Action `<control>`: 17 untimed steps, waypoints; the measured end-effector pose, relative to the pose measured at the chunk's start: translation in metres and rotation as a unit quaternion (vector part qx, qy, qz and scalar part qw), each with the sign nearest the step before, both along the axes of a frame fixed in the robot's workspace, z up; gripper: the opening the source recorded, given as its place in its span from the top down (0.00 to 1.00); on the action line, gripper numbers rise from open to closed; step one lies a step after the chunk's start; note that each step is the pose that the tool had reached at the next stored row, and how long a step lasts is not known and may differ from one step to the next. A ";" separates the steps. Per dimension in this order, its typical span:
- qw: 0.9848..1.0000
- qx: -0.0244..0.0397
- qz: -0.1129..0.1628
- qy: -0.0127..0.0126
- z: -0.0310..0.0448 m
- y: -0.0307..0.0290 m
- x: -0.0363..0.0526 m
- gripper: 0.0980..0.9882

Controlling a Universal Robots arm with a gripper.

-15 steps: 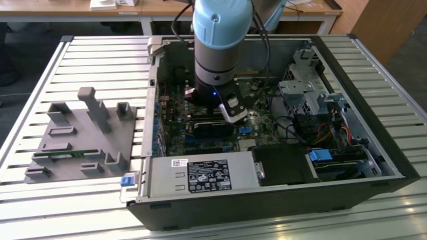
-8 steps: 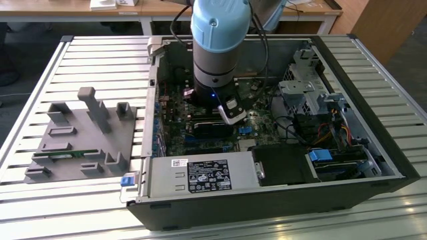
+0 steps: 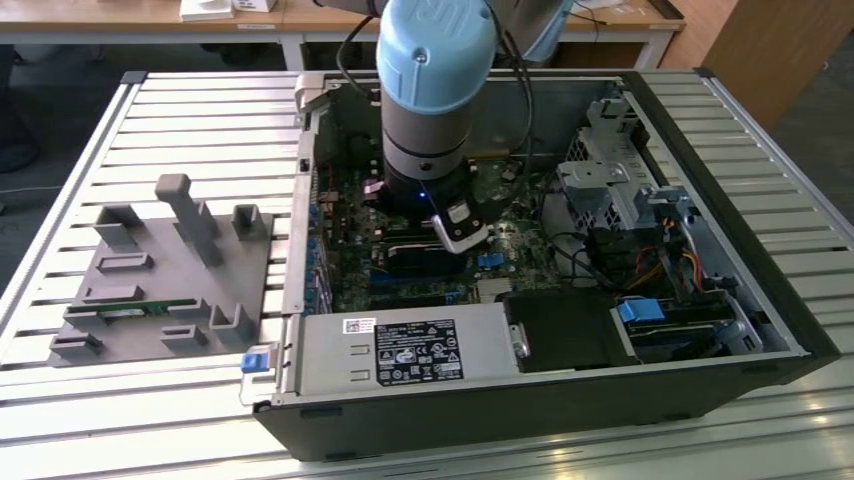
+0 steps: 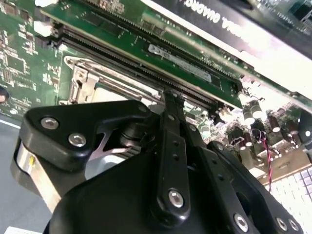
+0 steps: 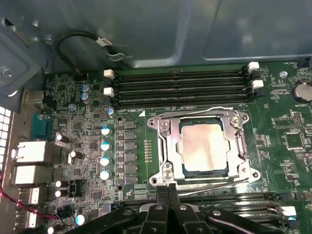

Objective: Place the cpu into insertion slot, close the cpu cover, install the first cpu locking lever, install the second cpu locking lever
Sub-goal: 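Install the second cpu locking lever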

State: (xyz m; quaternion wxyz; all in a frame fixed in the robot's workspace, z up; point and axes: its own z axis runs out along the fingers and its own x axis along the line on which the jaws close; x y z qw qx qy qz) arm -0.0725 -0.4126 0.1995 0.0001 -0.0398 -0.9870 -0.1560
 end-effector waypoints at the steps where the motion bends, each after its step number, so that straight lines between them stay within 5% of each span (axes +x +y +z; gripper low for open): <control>1: 1.000 0.002 0.000 0.000 -0.0011 0.0000 -0.0002 0.99; 17: 0.999 0.036 0.000 0.000 -0.0134 0.0001 -0.0066 0.99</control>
